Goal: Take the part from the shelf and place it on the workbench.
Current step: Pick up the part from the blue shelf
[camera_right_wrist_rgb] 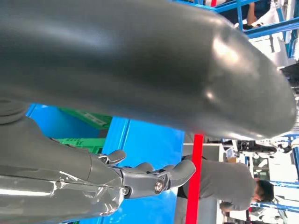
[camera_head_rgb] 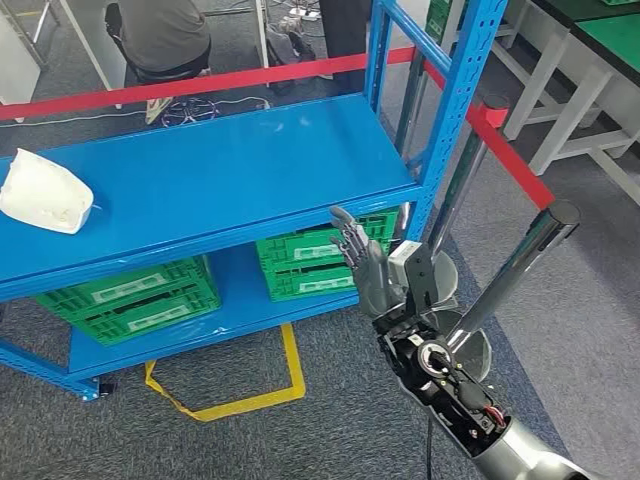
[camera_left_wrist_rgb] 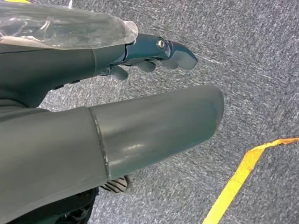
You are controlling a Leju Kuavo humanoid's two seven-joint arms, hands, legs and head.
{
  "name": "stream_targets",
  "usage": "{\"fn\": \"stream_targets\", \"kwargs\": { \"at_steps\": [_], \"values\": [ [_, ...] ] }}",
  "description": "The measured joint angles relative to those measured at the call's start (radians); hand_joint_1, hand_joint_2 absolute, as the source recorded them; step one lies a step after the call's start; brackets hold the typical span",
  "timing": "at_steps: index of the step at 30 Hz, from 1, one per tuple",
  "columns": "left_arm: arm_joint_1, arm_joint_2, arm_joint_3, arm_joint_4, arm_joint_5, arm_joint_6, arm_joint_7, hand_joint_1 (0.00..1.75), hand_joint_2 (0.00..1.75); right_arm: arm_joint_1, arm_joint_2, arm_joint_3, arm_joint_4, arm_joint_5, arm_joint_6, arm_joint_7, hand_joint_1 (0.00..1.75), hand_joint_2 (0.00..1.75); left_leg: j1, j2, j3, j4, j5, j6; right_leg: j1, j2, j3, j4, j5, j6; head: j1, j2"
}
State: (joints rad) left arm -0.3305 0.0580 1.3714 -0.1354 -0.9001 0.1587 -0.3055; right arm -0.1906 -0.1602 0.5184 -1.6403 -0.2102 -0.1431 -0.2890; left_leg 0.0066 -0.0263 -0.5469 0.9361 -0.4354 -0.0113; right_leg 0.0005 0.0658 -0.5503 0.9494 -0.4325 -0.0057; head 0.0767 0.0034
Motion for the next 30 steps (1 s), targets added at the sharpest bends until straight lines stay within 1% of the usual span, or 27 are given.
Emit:
{"fn": "stream_targets", "kwargs": {
  "at_steps": [3,6,10,11,12,13,14,15,16,17,18,19,20,21,22,23,24,26,27,28,29,30],
  "values": [
    [0.003,0.000,0.000,0.000,0.002,-0.006,-0.004,0.00,0.00,0.005,0.000,0.000,0.000,0.001,0.001,0.001,0.00,0.00,0.000,0.000,0.000,0.000,0.000,0.000,0.000,0.000,0.000,0.000,0.000,0.000,0.000,0.000],
    [0.008,0.000,0.000,0.000,0.004,-0.009,-0.010,0.00,0.00,0.011,0.000,0.000,0.000,0.005,0.004,0.002,0.00,0.00,-0.003,0.000,0.000,0.003,-0.003,0.004,-0.003,0.000,0.000,-0.001,0.000,0.002,0.000,0.000],
    [0.010,0.001,0.000,0.000,0.003,-0.012,-0.011,0.00,0.00,0.016,0.000,-0.001,-0.002,0.010,0.006,0.004,0.00,0.00,-0.005,0.001,0.001,0.001,-0.003,0.012,-0.006,0.003,0.001,-0.004,0.000,0.009,0.000,0.000],
    [0.010,0.001,0.000,0.000,0.003,-0.013,-0.011,0.00,0.00,0.017,0.000,-0.001,-0.004,0.011,0.006,0.005,0.00,0.00,-0.003,0.004,0.006,-0.006,-0.001,0.015,-0.006,0.000,-0.001,-0.002,-0.002,0.012,0.000,0.000],
    [0.010,0.000,0.000,0.000,0.002,-0.013,-0.011,0.00,0.00,0.016,0.000,-0.002,-0.007,0.011,0.006,0.005,0.00,0.00,0.001,0.008,0.012,-0.014,0.002,0.018,-0.004,-0.008,-0.007,0.011,-0.012,0.015,0.002,0.000],
    [0.010,0.000,0.000,0.000,0.001,-0.013,-0.011,0.00,0.00,0.016,0.000,-0.004,-0.008,0.012,0.006,0.005,0.00,0.00,0.004,0.012,0.019,-0.022,0.004,0.022,-0.002,-0.020,-0.023,0.046,-0.032,0.017,0.005,0.000],
    [0.010,0.000,0.000,0.000,0.000,-0.013,-0.011,0.00,0.00,0.016,0.000,-0.006,-0.009,0.012,0.006,0.005,0.00,0.00,0.006,0.017,0.024,-0.027,0.004,0.025,-0.003,-0.035,-0.051,0.105,-0.061,0.020,0.009,0.000],
    [0.010,0.000,0.000,0.000,0.000,-0.012,-0.011,0.00,0.00,0.016,0.000,-0.007,-0.010,0.012,0.007,0.006,0.00,0.00,0.007,0.021,0.028,-0.028,0.002,0.026,-0.005,-0.045,-0.087,0.180,-0.094,0.023,0.012,0.000],
    [0.011,0.000,0.000,0.000,-0.001,-0.012,-0.010,0.00,0.00,0.017,0.000,-0.008,-0.009,0.012,0.008,0.007,0.00,0.00,0.007,0.024,0.030,-0.027,0.000,0.026,-0.009,-0.050,-0.123,0.253,-0.119,0.027,0.014,0.000],
    [0.011,0.000,0.000,0.000,-0.001,-0.011,-0.009,0.00,0.00,0.018,0.000,-0.008,-0.009,0.011,0.009,0.008,0.00,0.00,0.008,0.026,0.032,-0.027,-0.003,0.024,-0.013,-0.053,-0.148,0.298,-0.127,0.031,0.014,0.000],
    [0.012,-0.001,0.000,0.000,-0.001,-0.010,-0.008,0.00,0.00,0.018,0.000,-0.008,-0.009,0.011,0.010,0.009,0.00,0.00,0.010,0.028,0.037,-0.027,-0.006,0.020,-0.018,-0.056,-0.154,0.304,-0.114,0.035,0.014,0.000],
    [0.012,-0.001,0.000,0.000,-0.001,-0.009,-0.006,0.00,0.00,0.018,0.000,-0.008,-0.008,0.011,0.010,0.009,0.00,0.00,0.014,0.029,0.043,-0.026,-0.011,0.015,-0.022,-0.058,-0.138,0.267,-0.082,0.039,0.015,0.000],
    [0.012,-0.001,0.000,0.000,-0.002,-0.009,-0.006,0.00,0.00,0.017,0.000,-0.009,-0.008,0.011,0.011,0.010,0.00,0.00,0.017,0.029,0.050,-0.023,-0.018,0.009,-0.027,-0.062,-0.105,0.195,-0.039,0.043,0.016,0.000],
    [0.012,0.000,0.000,0.000,-0.003,-0.008,-0.005,0.00,0.00,0.016,0.000,-0.009,-0.008,0.011,0.011,0.010,0.00,0.00,0.018,0.029,0.055,-0.021,-0.024,0.001,-0.029,-0.066,-0.070,0.124,-0.011,0.048,0.017,0.000],
    [0.011,0.001,0.000,-0.001,-0.004,-0.008,-0.005,0.00,0.00,0.014,0.000,-0.010,-0.007,0.011,0.012,0.011,0.00,0.00,0.017,0.030,0.057,-0.016,-0.030,-0.006,-0.030,-0.069,-0.040,0.065,0.005,0.048,0.018,0.000],
    [0.010,0.002,0.000,-0.001,-0.005,-0.008,-0.005,0.00,0.00,0.013,0.000,-0.009,-0.006,0.011,0.013,0.011,0.00,0.00,0.016,0.030,0.056,-0.013,-0.034,-0.014,-0.030,-0.069,-0.022,0.031,0.008,0.045,0.018,0.000],
    [0.009,0.004,0.000,-0.001,-0.006,-0.007,-0.004,0.00,0.00,0.013,0.000,-0.009,-0.005,0.010,0.013,0.011,0.00,0.00,0.014,0.031,0.054,-0.012,-0.035,-0.020,-0.027,-0.068,-0.018,0.025,-0.001,0.039,0.016,0.000],
    [0.008,0.004,0.000,-0.001,-0.007,-0.007,-0.004,0.00,0.00,0.013,0.000,-0.009,-0.005,0.010,0.014,0.011,0.00,0.00,0.016,0.034,0.055,-0.013,-0.038,-0.032,-0.025,-0.063,-0.015,0.024,-0.004,0.021,0.010,0.000],
    [0.008,0.004,0.000,-0.001,-0.007,-0.007,-0.004,0.00,0.00,0.012,0.000,-0.010,-0.005,0.010,0.015,0.011,0.00,0.00,0.018,0.034,0.052,-0.001,-0.047,-0.036,-0.026,-0.061,-0.013,0.024,-0.006,0.014,0.009,0.000],
    [0.007,0.004,0.000,-0.001,-0.007,-0.007,-0.004,0.00,0.00,0.010,0.000,-0.011,-0.005,0.009,0.015,0.010,0.00,0.00,0.019,0.034,0.037,0.033,-0.065,-0.039,-0.027,-0.060,-0.010,0.022,-0.007,0.007,0.006,0.000],
    [0.006,0.004,0.000,-0.001,-0.008,-0.006,-0.004,0.00,0.00,0.007,0.000,-0.011,-0.005,0.009,0.015,0.010,0.00,0.00,0.020,0.034,0.007,0.092,-0.092,-0.042,-0.027,-0.060,-0.007,0.021,-0.008,0.001,0.003,0.000],
    [0.005,0.004,0.000,-0.001,-0.010,-0.006,-0.004,0.00,0.00,0.005,0.000,-0.011,-0.005,0.008,0.016,0.009,0.00,0.00,0.019,0.033,-0.036,0.170,-0.123,-0.043,-0.025,-0.059,-0.007,0.021,-0.010,-0.003,0.000,0.000]
  ]
}}
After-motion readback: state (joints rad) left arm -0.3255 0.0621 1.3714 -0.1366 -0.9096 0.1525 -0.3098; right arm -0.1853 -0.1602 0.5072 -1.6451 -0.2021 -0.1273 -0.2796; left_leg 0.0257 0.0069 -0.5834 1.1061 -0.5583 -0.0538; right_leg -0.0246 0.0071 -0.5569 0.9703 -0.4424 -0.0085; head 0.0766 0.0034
